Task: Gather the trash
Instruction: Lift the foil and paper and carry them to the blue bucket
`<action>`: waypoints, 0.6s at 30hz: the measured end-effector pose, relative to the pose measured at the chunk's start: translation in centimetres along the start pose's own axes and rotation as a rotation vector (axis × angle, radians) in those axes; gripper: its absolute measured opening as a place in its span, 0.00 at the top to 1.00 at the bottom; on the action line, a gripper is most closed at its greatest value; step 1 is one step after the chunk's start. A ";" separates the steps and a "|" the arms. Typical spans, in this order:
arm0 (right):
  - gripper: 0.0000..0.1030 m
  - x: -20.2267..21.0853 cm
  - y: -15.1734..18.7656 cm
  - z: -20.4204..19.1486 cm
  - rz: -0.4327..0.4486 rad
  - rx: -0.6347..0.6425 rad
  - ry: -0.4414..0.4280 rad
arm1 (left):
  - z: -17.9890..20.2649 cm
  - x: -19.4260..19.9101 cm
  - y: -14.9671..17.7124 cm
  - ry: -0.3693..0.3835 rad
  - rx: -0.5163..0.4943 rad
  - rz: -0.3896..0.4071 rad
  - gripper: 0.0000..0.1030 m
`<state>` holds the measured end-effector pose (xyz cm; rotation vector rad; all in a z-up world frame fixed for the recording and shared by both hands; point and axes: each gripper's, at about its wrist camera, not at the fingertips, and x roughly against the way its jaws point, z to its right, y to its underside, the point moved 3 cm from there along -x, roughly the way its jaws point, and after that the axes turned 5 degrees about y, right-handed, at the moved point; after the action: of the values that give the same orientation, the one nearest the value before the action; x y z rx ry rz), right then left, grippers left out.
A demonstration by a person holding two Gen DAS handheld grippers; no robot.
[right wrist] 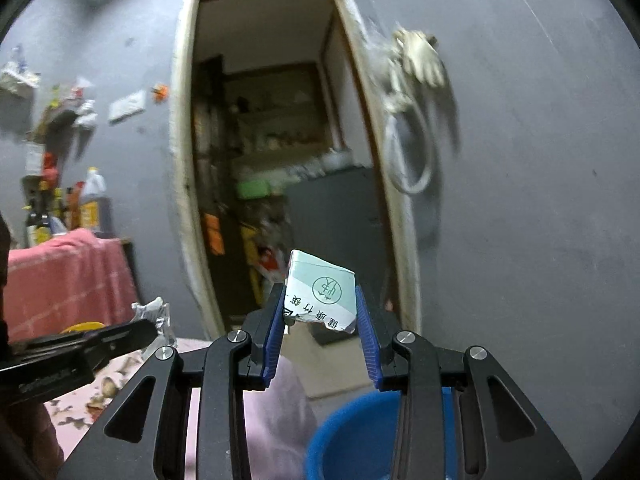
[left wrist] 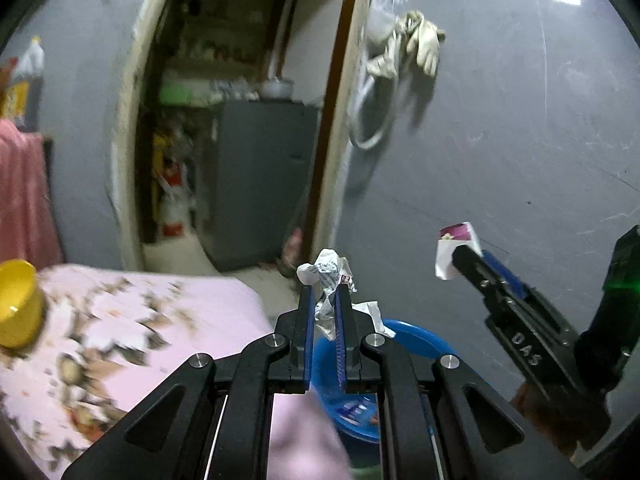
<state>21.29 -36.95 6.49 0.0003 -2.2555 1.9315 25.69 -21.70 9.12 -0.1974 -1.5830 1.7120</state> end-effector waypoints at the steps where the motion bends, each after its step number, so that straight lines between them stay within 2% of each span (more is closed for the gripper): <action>1: 0.69 -0.4 0.2 0.5 -0.020 -0.008 0.013 | 0.3 -1.0 0.0 0.014 0.009 -0.024 0.93; 6: 0.69 -2.0 1.5 3.3 -0.127 -0.064 0.085 | 1.6 -4.9 0.4 0.061 0.033 -0.117 0.93; 9: 0.69 -2.7 2.1 4.7 -0.179 -0.094 0.107 | 1.9 -6.9 1.2 0.040 0.034 -0.179 0.93; 14: 0.68 -3.5 3.3 6.0 -0.261 -0.128 0.119 | 1.9 -10.0 3.0 0.047 0.080 -0.285 0.93; 18: 0.66 -4.1 4.1 6.7 -0.322 -0.151 0.119 | 2.0 -11.4 4.4 0.056 0.103 -0.329 0.93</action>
<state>23.96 -43.35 0.93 0.2098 -2.1623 1.5554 30.46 -29.99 1.23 0.0639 -1.3944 1.5116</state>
